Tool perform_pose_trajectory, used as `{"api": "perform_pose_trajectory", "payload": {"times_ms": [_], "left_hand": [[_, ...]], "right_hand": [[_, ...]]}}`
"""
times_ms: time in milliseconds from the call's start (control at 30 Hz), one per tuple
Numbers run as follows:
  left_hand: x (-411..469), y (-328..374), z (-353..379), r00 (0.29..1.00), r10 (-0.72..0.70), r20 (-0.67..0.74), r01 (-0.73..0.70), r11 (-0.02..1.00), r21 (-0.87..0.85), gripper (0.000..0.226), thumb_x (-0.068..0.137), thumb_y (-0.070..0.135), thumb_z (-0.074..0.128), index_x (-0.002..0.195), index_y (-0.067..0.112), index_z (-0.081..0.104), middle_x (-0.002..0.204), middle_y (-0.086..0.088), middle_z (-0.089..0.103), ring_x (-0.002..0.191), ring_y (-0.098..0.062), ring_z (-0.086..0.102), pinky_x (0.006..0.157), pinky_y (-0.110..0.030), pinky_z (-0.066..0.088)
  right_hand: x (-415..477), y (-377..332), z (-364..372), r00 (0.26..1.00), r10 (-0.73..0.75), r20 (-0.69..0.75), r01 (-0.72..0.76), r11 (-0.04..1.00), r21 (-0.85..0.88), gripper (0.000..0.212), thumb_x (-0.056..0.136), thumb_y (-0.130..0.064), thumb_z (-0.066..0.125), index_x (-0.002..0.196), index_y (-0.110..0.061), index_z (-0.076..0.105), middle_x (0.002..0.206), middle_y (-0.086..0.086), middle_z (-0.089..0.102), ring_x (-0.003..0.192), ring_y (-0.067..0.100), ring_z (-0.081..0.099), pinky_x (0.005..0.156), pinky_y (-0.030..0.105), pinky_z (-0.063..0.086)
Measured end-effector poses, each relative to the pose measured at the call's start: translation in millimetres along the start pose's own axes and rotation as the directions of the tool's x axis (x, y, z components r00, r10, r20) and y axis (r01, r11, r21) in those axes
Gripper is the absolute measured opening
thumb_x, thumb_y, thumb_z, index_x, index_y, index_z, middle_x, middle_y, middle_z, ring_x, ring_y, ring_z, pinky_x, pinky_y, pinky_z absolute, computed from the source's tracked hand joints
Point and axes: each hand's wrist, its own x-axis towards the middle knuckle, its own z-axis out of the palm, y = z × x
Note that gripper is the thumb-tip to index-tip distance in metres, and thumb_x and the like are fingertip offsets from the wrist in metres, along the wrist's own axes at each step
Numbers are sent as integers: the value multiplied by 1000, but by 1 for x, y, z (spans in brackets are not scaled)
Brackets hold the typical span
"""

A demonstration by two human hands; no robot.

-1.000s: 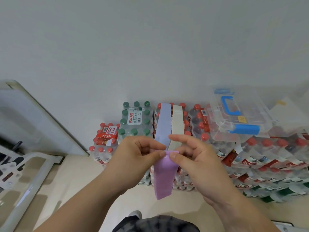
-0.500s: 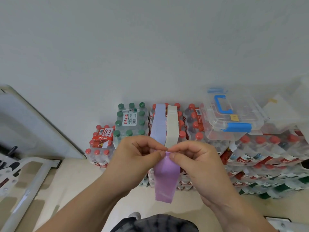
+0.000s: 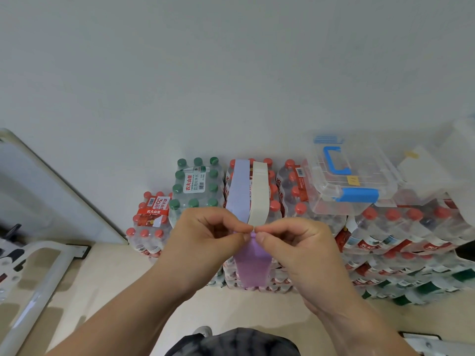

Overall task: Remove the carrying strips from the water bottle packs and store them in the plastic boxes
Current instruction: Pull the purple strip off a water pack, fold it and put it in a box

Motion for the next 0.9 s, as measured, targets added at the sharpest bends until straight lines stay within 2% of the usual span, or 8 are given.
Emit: {"api": "perform_pose_trajectory", "payload": {"times_ms": [67,133,267,333,433,600,767,900], "left_hand": [[0,1,1,1000,-1,2,1,1000,-5,21,80,-5,73,73,14,78,74,-10,75,79,-35,70,72,-38,58],[1,1,0,1000,-12,-2,12,1000,-11,20,80,-3,75,74,16,79,74,-10,75,77,-33,71,70,-35,59],[-1,0,2,999,-52,6,52,999,-9,14,81,3,76,79,16,79,77,-9,76,80,-32,73,75,-41,61],[-1,1,4,998,-63,8,63,998,-3,13,82,4,76,80,17,80,77,-9,77,79,-33,73,75,-40,60],[0,3,5,997,-72,-1,72,997,-14,12,82,5,75,80,16,79,75,-10,76,77,-35,71,70,-37,59],[1,4,9,999,-34,-2,34,999,-6,12,82,3,75,79,14,78,74,-13,74,77,-38,70,69,-46,59],[2,3,9,1000,-8,6,8,1000,0,25,79,-10,72,73,13,79,74,-12,75,73,-30,70,67,-30,56],[2,2,9,1000,-27,6,27,999,-20,24,78,-11,72,73,12,79,75,-11,76,74,-30,70,69,-31,56]], "right_hand": [[1,1,-1,1000,15,0,-15,999,29,19,82,-3,79,84,-22,82,79,3,79,76,18,74,74,28,61],[1,2,-2,1000,24,10,-24,1000,18,21,84,-6,77,92,-24,78,81,3,79,78,13,74,76,26,60],[2,2,-9,997,-42,62,52,985,-162,14,91,-11,72,91,-24,77,85,-8,79,83,9,74,77,22,58],[3,1,-11,995,-77,70,91,969,-229,13,92,-15,70,91,-26,76,84,-11,78,82,7,73,73,18,56],[2,2,-11,992,-106,71,122,954,-274,12,93,-19,69,90,-29,74,82,-11,76,80,9,71,68,19,54],[3,2,-14,992,-110,64,122,966,-229,13,91,-15,71,91,-27,76,84,-10,77,82,10,72,72,20,57],[2,1,-12,998,-58,36,60,996,-58,22,86,-2,75,83,-24,78,78,-1,77,74,11,71,70,22,58],[2,1,-9,999,-23,26,22,1000,13,23,85,0,75,81,-22,78,75,1,75,70,8,68,68,20,56]]}}
